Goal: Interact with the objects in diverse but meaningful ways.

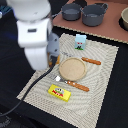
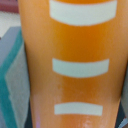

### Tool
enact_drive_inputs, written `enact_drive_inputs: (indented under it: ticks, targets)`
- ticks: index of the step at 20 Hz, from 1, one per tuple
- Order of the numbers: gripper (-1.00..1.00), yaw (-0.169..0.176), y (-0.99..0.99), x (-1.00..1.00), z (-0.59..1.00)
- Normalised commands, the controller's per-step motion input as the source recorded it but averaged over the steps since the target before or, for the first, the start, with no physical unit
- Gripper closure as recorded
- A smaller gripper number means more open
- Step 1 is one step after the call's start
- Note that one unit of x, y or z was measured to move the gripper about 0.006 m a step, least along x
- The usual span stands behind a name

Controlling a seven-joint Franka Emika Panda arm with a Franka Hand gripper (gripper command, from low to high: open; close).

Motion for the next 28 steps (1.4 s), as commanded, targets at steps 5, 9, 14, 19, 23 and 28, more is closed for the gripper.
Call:
enact_drive_inputs:
  ticks: [5,9,14,19,23,28]
  targets:
    - [1.0,0.0,0.44,0.94,0.39]
    - [1.0,0.0,0.11,0.93,0.06]
    - [1.0,0.0,-0.01,0.71,-0.19]
    - [1.0,0.0,-0.02,0.7,-0.26]
    - [1.0,0.0,-0.07,0.43,-0.26]
    - [1.0,0.0,-0.01,0.33,-0.21]
